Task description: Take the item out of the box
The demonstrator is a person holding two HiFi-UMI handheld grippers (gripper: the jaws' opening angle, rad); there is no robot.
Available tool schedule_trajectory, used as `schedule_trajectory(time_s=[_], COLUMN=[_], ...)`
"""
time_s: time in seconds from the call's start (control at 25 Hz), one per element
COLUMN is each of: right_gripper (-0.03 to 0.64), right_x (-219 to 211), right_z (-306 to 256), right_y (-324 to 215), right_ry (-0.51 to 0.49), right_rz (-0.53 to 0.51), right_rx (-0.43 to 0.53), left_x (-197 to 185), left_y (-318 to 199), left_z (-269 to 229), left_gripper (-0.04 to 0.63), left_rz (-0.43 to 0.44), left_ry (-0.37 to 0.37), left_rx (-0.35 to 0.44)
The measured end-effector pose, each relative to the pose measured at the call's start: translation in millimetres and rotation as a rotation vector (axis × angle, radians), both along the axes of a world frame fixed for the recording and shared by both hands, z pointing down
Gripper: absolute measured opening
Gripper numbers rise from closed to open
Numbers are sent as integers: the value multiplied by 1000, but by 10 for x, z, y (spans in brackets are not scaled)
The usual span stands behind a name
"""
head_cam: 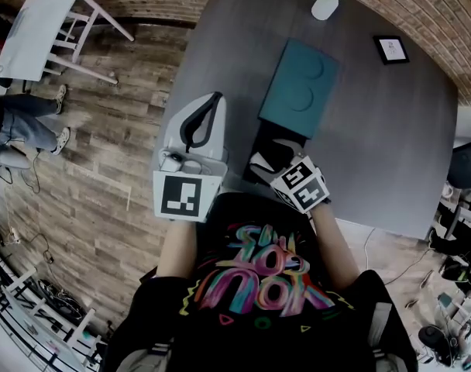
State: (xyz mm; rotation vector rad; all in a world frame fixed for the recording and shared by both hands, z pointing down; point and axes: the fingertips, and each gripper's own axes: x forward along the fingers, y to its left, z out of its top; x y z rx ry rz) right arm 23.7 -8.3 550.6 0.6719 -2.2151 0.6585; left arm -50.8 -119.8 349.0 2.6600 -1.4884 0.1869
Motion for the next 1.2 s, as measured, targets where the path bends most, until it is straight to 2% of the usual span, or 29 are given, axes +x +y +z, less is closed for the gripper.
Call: schedule_trajectory(time_s=[0.36, 0.8, 1.04, 1.2], right_gripper=[295, 275, 262, 256], right_x=[-16, -47, -36, -67], right_z=[132, 300, 397, 459], right_y=[73, 181, 197, 217], right_ry=[84, 248, 298, 295], right_rz=[-52, -215, -277, -283], right_rx=[-16, -36, -61, -75], left_x=[-83, -119, -196, -252], left_y=[-23, -58, -66, -70], left_z=[35, 37, 34, 39], left_gripper=[-2, -2, -1, -2], left_rz=[-14, -25, -50, -61], left_ry=[7, 22, 23, 22], left_rx=[-12, -5, -3, 0])
